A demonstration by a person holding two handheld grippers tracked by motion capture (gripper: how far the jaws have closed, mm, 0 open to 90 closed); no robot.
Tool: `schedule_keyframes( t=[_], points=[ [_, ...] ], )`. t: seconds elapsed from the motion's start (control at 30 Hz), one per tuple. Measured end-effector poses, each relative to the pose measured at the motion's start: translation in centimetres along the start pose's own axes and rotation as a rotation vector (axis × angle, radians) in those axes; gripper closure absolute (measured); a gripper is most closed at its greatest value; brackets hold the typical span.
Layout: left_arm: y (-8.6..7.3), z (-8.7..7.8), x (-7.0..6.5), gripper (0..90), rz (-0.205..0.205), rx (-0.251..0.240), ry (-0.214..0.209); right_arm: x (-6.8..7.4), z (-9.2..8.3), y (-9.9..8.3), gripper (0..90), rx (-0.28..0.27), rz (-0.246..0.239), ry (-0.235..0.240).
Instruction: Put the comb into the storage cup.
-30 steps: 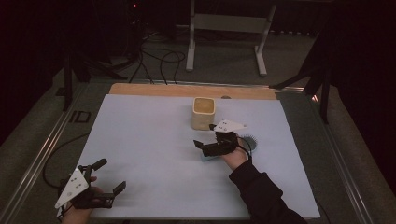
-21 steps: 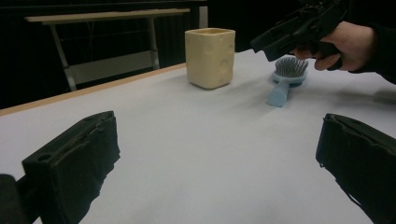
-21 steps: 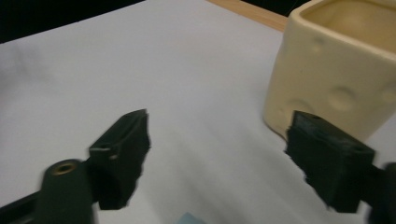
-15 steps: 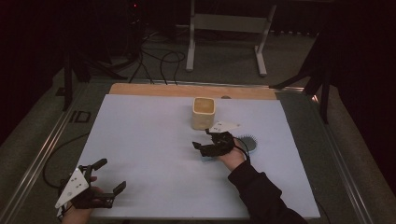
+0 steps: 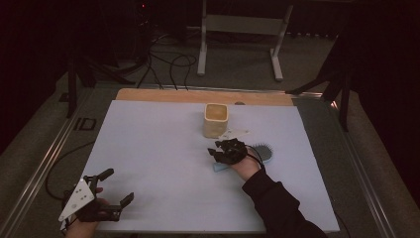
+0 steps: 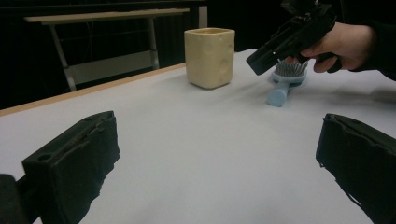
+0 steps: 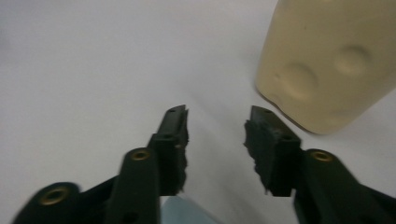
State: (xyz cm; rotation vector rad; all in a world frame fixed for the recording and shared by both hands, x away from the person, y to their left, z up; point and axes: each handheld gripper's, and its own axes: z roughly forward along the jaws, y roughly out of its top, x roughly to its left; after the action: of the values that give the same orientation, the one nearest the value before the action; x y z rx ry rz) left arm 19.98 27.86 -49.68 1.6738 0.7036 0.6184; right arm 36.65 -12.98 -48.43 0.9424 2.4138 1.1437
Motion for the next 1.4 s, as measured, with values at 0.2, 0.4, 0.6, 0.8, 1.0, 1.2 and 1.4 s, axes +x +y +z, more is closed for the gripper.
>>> schedule_keyframes(
  t=[0.2,0.4,0.6,0.8,1.0,1.2,1.4],
  points=[
    [0.0,0.0,0.0,0.0,-0.001,-0.001,0.000,0.0,0.2,0.0,74.9,0.031,-0.006,-0.004],
    [0.0,0.0,0.0,0.0,-0.001,-0.001,0.000,-0.2,0.3,0.2,89.3,0.070,-0.006,-0.018],
    [0.0,0.0,0.0,0.0,0.000,-0.001,-0.001,0.1,0.6,0.4,90.0,0.139,-0.029,-0.022],
    [0.0,0.0,0.0,0.0,-0.002,0.000,0.000,0.2,0.9,0.3,90.0,0.181,-0.032,-0.010],
    [0.0,0.0,0.0,0.0,-0.001,-0.002,0.000,0.4,1.5,0.1,90.0,0.240,-0.043,-0.004],
    [0.0,0.0,0.0,0.0,-0.001,-0.001,-0.001,0.5,1.5,-0.1,90.0,0.260,-0.048,0.004],
    [0.0,0.0,0.0,0.0,-0.002,-0.002,-0.002,0.9,1.7,-0.4,90.0,0.280,-0.057,0.010]
  ],
)
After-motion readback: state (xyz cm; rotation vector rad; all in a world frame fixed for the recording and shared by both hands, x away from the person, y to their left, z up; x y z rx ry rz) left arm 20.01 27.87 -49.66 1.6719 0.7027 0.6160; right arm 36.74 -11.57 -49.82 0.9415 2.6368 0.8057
